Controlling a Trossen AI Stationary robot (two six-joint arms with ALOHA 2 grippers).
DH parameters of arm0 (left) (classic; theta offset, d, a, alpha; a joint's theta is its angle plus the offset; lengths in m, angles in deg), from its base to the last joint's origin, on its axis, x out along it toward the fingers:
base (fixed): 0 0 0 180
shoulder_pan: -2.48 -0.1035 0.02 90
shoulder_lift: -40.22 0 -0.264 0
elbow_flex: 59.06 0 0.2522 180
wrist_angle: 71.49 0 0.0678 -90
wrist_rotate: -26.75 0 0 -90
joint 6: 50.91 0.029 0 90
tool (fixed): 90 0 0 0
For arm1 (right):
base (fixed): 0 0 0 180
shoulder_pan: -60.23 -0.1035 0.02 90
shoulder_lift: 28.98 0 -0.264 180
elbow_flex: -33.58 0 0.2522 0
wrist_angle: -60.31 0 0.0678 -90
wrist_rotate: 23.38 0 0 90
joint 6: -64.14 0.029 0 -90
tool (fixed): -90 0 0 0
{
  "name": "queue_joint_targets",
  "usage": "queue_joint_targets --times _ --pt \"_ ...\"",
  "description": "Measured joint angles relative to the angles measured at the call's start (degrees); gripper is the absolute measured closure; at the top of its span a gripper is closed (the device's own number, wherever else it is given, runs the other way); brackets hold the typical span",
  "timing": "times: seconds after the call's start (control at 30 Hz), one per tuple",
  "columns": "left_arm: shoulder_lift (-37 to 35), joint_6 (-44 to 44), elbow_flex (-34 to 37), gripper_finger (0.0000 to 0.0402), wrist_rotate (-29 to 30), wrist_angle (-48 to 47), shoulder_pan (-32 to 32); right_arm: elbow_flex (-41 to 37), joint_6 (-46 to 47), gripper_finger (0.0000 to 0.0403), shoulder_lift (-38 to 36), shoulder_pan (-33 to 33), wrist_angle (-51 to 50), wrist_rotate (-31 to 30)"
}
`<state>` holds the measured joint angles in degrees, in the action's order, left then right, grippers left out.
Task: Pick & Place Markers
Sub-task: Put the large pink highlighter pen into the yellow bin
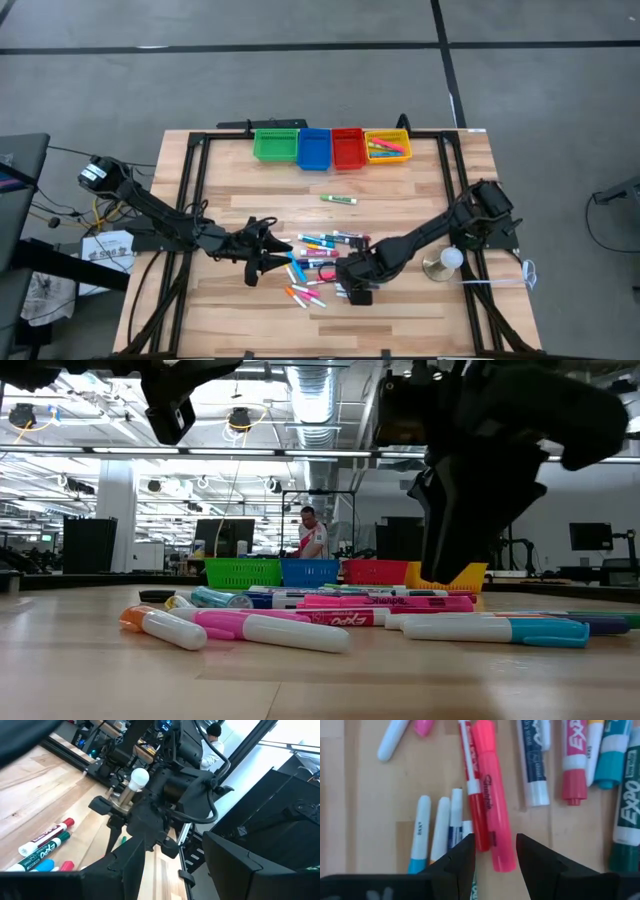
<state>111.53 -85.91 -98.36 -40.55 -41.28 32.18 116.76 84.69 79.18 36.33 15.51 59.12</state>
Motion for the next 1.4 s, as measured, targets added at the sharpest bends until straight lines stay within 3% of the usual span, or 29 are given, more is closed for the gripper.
queue_joint_targets --times 0.7,1.4 --pt "0.02 0.17 0.0 0.0206 0.0 0.0 -0.04 -0.14 -1.41 0.0269 -0.01 1.91 -0.2 0.28" --pt "0.02 -0.42 0.0 0.0206 0.0 0.02 -0.04 -5.2 -0.59 0.0269 -0.07 1.92 2.1 1.3"
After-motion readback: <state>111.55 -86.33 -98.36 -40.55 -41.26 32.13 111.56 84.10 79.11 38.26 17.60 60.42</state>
